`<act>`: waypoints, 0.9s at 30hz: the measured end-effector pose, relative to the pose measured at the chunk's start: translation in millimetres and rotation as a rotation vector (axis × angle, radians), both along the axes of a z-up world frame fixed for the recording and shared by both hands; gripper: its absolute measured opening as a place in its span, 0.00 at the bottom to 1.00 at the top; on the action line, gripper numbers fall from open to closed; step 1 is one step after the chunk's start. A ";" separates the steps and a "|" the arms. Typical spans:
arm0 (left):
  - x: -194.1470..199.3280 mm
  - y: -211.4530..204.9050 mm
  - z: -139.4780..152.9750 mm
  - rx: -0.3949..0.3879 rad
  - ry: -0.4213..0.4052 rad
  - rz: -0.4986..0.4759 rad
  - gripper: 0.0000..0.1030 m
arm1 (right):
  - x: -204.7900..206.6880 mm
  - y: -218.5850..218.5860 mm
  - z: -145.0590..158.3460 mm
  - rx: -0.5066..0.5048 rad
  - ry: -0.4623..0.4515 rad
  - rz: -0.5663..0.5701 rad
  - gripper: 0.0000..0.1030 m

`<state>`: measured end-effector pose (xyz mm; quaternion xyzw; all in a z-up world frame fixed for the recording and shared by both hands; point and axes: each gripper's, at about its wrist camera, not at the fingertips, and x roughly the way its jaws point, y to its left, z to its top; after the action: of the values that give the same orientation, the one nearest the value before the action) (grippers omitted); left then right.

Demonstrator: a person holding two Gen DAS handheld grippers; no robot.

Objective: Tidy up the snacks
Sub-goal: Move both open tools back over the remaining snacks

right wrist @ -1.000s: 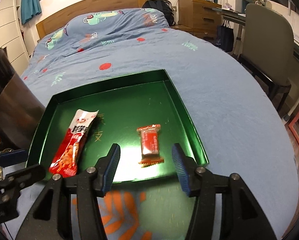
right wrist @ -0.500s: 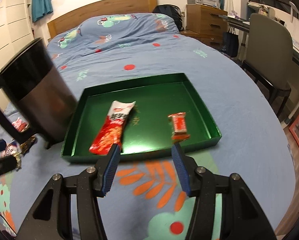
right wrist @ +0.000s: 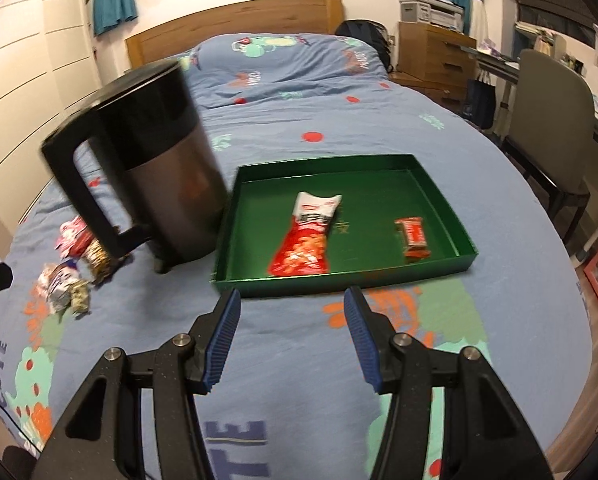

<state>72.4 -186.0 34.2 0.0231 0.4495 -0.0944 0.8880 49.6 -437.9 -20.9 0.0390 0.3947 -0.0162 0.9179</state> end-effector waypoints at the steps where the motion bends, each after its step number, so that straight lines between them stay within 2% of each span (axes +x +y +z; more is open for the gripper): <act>1: -2.1 10.5 -0.6 -0.005 0.000 0.012 0.57 | -1.0 5.7 1.1 0.000 -0.001 0.007 1.00; 13: -14.0 110.9 -10.6 -0.013 0.003 0.141 0.57 | -9.8 84.3 8.8 -0.006 0.000 0.111 1.00; 27: -19.3 226.9 -39.7 -0.035 0.037 0.296 0.58 | -12.4 176.7 3.1 0.012 0.024 0.248 1.00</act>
<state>53.1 40.9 -5.5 -0.0607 0.4623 0.0295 0.8841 37.1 -261.2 -17.7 -0.0049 0.4077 0.0993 0.9077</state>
